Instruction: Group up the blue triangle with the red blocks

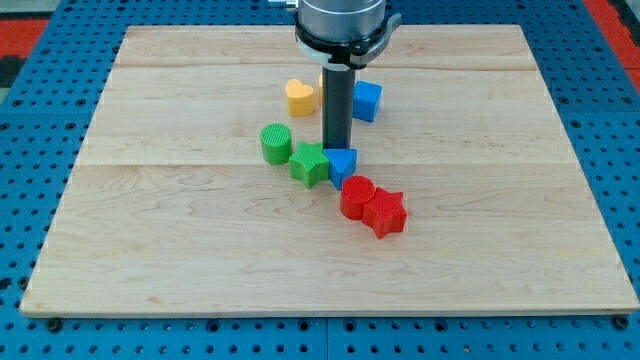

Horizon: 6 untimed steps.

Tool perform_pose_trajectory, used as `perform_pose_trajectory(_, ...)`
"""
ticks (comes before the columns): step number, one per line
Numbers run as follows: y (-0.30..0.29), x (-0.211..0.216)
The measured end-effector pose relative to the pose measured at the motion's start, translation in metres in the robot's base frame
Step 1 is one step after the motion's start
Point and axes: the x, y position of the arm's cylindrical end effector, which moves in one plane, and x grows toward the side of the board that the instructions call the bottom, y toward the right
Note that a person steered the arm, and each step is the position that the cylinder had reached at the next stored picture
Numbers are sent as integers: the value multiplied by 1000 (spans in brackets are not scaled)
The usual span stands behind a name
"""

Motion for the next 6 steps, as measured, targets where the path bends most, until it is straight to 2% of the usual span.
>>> perform_pose_trajectory(4, -8, 14)
perform_pose_trajectory(6, 26, 15)
